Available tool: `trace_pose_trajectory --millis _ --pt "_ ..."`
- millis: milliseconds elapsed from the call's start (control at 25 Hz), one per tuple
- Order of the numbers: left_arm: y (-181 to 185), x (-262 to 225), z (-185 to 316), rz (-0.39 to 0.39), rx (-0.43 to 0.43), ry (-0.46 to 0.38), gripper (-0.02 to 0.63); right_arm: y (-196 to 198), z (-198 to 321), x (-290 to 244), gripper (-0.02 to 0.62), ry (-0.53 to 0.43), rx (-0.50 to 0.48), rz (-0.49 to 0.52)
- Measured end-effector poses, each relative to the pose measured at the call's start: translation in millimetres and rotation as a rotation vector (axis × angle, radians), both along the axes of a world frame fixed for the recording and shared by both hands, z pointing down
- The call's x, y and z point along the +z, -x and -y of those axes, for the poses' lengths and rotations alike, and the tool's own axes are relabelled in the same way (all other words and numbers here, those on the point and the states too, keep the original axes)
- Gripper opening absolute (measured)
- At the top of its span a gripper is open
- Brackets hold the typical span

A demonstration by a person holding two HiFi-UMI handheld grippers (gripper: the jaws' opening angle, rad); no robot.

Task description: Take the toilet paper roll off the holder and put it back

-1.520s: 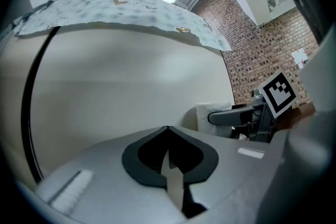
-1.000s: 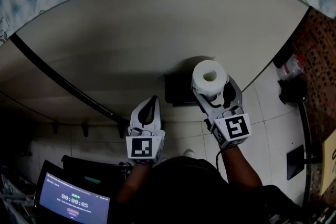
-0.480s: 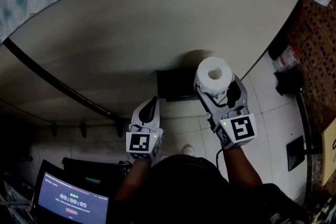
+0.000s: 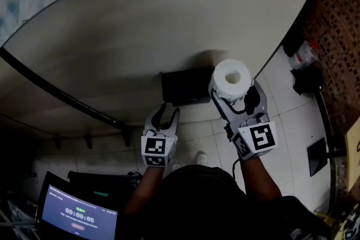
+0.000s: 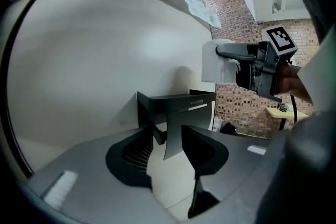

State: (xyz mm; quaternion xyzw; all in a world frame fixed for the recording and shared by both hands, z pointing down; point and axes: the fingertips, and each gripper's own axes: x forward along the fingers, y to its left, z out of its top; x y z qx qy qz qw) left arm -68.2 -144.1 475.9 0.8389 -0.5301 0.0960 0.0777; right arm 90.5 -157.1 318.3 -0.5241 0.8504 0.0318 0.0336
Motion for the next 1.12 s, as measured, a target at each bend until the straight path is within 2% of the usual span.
trace_pose_trajectory --millis 200,600,760,1120 --pt "-2.0 6.8 5.7 -0.007 0.029 0.028 0.189 -0.5 0.2 0.2 0.417 -0.002 0.001 -0.006" --pt "-12.8 -1.9 7.1 -0.019 0.084 0.022 0.188 -4.2 1.0 3.6 0.417 0.017 0.013 -0.003" --pt "-17.3 -6.0 2.7 -0.049 0.106 0.017 0.156 -5.6 2.3 5.3 0.417 0.020 0.012 -0.005" --pt "-21.1 -7.2 -2.9 -0.038 0.111 0.030 0.156 -7.6 5.4 10.3 0.417 0.028 0.010 -0.015"
